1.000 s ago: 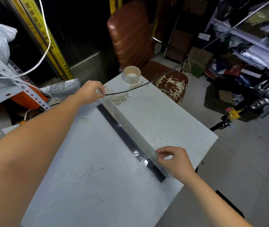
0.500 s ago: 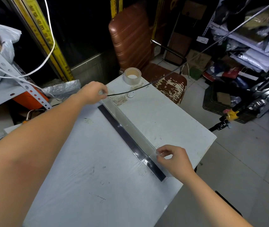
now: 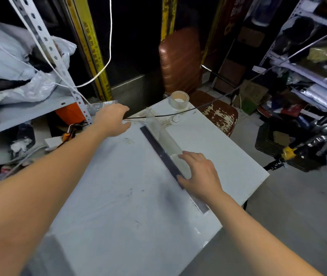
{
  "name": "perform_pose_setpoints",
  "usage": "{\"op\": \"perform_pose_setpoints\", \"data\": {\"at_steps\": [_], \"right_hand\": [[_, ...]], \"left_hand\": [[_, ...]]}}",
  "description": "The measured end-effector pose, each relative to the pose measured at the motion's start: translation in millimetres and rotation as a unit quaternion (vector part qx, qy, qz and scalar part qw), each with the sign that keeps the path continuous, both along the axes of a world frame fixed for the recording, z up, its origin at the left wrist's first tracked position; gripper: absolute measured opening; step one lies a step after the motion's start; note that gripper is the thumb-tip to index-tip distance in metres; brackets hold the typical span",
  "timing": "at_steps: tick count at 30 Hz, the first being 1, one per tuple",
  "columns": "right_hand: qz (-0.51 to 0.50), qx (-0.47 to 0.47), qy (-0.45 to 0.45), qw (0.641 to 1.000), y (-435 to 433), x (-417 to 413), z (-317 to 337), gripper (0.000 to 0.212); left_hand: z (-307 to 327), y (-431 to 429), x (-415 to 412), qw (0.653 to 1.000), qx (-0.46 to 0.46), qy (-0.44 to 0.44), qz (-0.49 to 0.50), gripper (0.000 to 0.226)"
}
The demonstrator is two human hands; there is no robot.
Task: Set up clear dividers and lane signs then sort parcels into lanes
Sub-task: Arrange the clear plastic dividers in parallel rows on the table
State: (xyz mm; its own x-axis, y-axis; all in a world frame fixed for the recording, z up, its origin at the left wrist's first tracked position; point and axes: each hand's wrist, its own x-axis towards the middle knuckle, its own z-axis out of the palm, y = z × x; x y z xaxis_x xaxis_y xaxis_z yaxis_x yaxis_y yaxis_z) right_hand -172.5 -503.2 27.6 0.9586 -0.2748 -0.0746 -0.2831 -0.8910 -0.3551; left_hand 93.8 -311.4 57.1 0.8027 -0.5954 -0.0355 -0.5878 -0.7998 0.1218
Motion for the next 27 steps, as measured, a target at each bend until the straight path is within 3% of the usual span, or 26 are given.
{"op": "perform_pose_setpoints", "data": {"at_steps": [7, 15, 27], "right_hand": [[0.08, -0.042, 0.008, 0.996, 81, 20, 27, 0.067], [0.125, -0.052, 0.015, 0.991, 174, 21, 47, 0.069], [0.213, -0.052, 0.037, 0.975, 263, -22, 30, 0.066]], "left_hand": [[20, 129, -53, 0.997, 0.054, -0.044, 0.045, 0.047], [17, 264, -127, 0.986, 0.066, -0.007, 0.153, 0.051], [11, 359, -232, 0.957, 0.139, 0.037, 0.252, 0.057]]}}
